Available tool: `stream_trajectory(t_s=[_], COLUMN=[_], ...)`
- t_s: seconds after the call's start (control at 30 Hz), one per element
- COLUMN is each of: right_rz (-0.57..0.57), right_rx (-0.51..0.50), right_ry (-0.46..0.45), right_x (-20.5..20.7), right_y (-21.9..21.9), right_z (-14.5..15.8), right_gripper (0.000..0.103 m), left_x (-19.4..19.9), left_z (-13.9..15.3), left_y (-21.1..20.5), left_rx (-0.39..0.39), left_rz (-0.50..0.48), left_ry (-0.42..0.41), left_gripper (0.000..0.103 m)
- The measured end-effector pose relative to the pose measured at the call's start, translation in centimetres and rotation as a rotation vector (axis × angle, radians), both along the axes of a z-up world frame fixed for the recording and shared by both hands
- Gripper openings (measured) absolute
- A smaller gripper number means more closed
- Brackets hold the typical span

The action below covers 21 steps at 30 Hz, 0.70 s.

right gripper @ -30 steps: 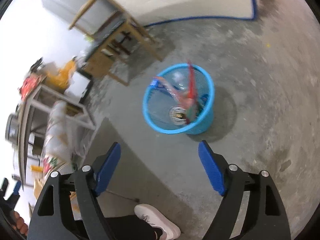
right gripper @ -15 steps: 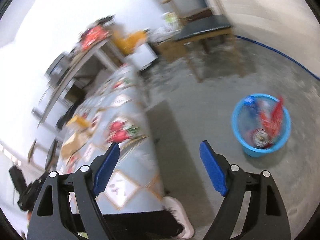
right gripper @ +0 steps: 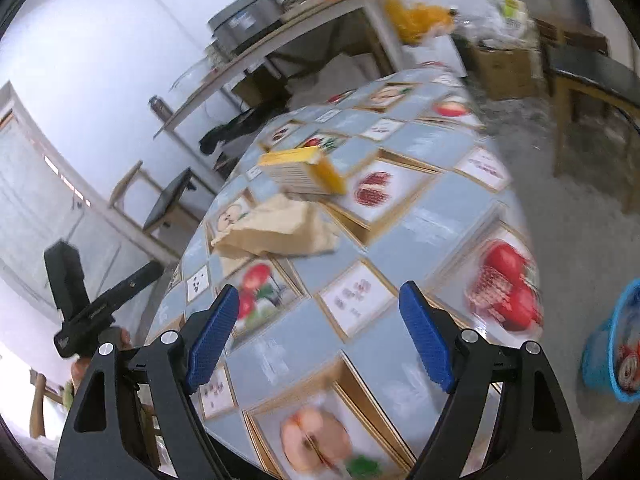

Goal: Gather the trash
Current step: 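Move both open tools back toward the table, then grasp the brown paper with the left tool while the right tool grasps the yellow box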

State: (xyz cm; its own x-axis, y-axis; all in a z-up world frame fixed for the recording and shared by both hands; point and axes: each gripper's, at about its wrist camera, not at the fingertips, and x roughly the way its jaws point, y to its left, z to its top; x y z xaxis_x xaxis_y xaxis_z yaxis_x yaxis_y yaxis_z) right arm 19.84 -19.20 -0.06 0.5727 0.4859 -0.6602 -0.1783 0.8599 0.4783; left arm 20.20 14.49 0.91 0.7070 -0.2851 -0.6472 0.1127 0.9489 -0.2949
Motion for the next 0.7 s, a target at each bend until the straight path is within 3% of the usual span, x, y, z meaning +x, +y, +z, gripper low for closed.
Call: stream_trajectory(t_s=[0.07, 0.37, 0.5, 0.7], right_rz=[0.019, 0.034, 0.021, 0.035], right_rx=[0.013, -0.043, -0.047, 0.033], right_ry=[0.02, 0.124, 0.171, 0.24], right_x=[2.1, 11.6, 13.5, 14.6], right_y=[1.7, 7.5, 8.1, 8.2], right_z=[-0.4, -4.4, -6.4, -8.8], right_gripper=[0.076, 0.044, 0.029, 0.013], left_x=[2.5, 11.3, 12.8, 12.7], left_z=[-0.7, -4.7, -6.2, -7.4], left_y=[0.9, 2.0, 1.1, -0.9], left_rx=[-0.011, -0.119, -0.149, -0.195], left_rz=[0.003, -0.035, -0.078, -0.189], left_ry=[0.049, 0.199, 0.242, 0.254], left_gripper=[0.09, 0.088, 0.074, 0.07])
